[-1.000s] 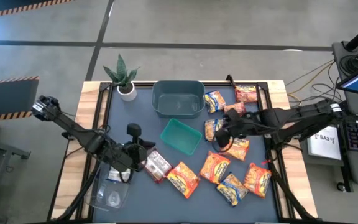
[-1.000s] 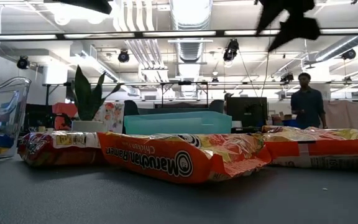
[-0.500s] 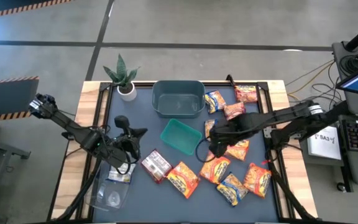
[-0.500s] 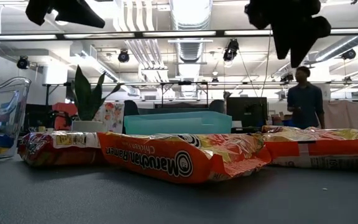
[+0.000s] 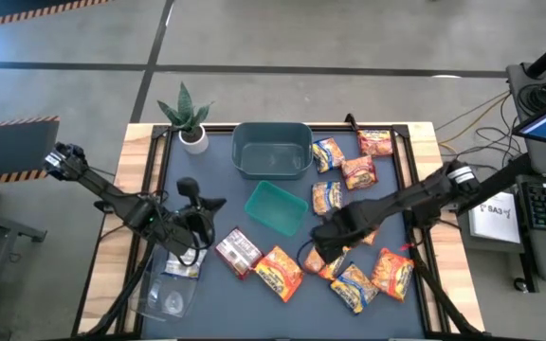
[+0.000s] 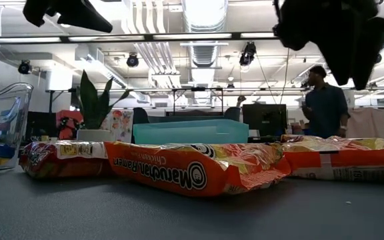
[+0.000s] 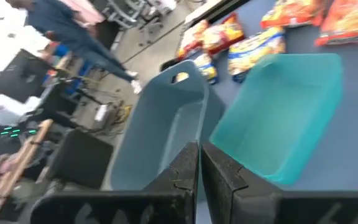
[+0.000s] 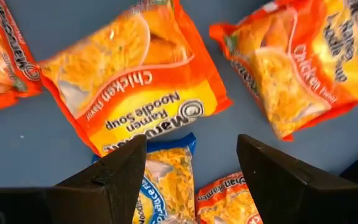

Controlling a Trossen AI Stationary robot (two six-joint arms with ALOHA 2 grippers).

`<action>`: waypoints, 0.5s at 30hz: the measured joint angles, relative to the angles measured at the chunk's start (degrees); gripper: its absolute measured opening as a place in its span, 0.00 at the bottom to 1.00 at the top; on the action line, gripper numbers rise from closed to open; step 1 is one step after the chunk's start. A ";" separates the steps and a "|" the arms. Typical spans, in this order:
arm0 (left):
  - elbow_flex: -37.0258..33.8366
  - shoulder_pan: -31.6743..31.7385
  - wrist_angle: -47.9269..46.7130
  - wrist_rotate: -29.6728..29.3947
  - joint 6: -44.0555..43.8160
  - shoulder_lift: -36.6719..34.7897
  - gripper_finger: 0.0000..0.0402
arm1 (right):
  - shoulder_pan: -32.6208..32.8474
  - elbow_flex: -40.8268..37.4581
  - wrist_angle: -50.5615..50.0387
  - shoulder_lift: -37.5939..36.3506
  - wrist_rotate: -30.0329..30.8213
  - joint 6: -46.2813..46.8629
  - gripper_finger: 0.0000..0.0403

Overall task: Sort Maruchan noodles
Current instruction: Put the orange noodle pack into the green bin

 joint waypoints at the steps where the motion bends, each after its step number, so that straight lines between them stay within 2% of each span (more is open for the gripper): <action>1: 0.00 0.00 0.46 0.75 0.11 0.08 0.00 | 0.93 -0.35 0.09 -0.04 0.42 1.14 0.60; 9: 0.68 0.00 5.44 1.13 3.44 1.81 0.00 | 7.16 -2.38 0.68 -0.66 7.69 8.10 0.60; 15: 1.29 0.00 5.61 1.11 3.71 3.25 0.00 | 7.81 -2.38 0.69 -0.40 8.98 12.03 0.60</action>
